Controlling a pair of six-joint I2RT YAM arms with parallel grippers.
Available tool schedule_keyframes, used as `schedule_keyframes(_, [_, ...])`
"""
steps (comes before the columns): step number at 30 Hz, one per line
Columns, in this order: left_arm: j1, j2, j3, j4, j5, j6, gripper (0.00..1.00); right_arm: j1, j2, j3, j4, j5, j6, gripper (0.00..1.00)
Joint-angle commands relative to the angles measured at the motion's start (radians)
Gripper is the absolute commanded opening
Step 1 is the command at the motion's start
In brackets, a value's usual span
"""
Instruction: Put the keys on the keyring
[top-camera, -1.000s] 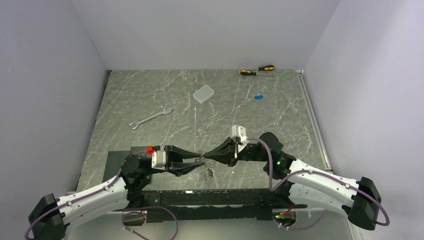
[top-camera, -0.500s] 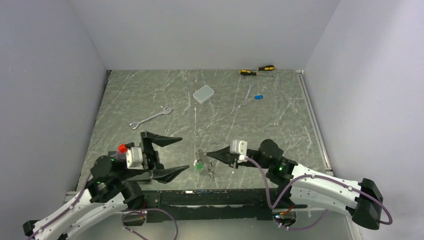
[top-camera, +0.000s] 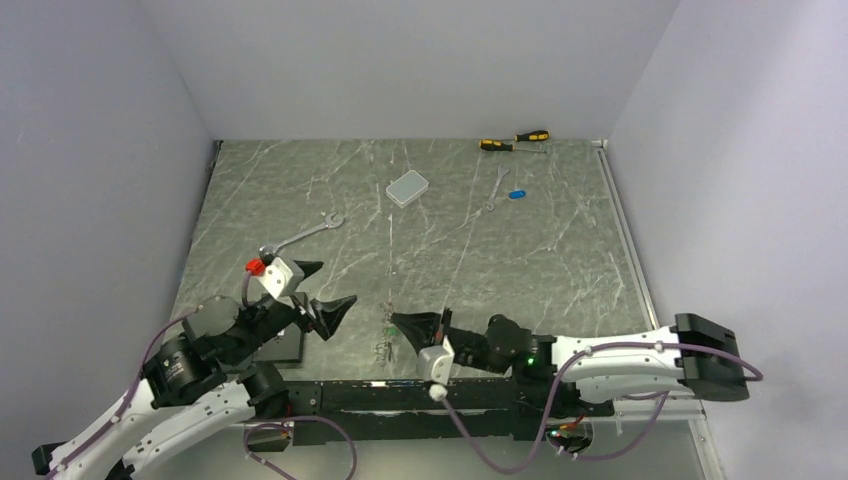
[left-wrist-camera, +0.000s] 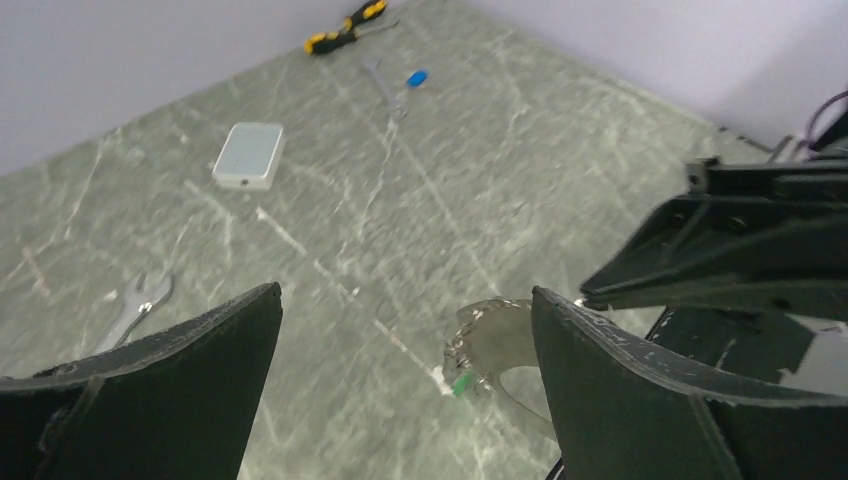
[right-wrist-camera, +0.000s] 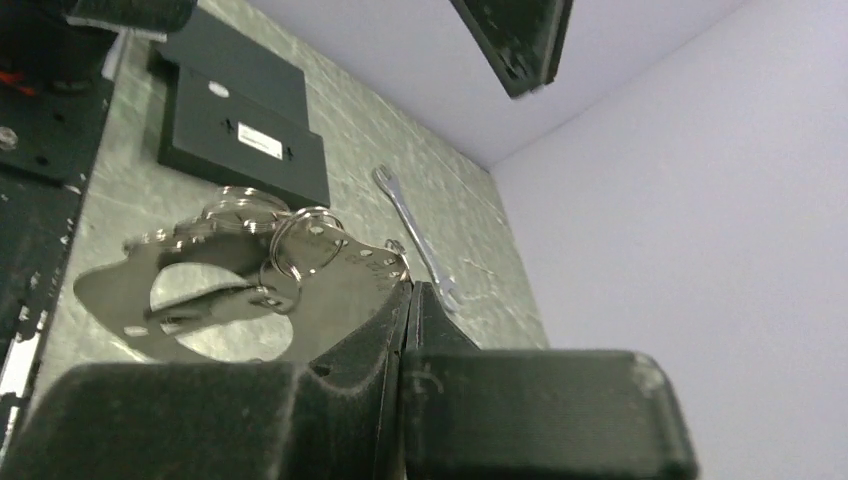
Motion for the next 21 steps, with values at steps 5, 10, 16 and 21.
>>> schedule_keyframes(5, [-0.001, 0.004, 0.038, -0.104, -0.131, 0.041, 0.97, 0.105, 0.141, -0.060, 0.372, 0.274, -0.366, 0.00])
schedule_keyframes(10, [-0.001, -0.010, 0.033, -0.113, -0.181, 0.046, 0.96, 0.126, 0.196, -0.091, 0.500, 0.298, -0.445, 0.00])
schedule_keyframes(16, [-0.001, 0.002, 0.032, -0.116, -0.179, 0.048, 0.96, 0.143, 0.203, -0.121, 0.566, 0.301, -0.464, 0.00])
schedule_keyframes(21, [-0.001, 0.013, 0.029, -0.096, -0.055, 0.059, 0.93, 0.156, 0.172, -0.131, 0.557, 0.298, -0.408, 0.00])
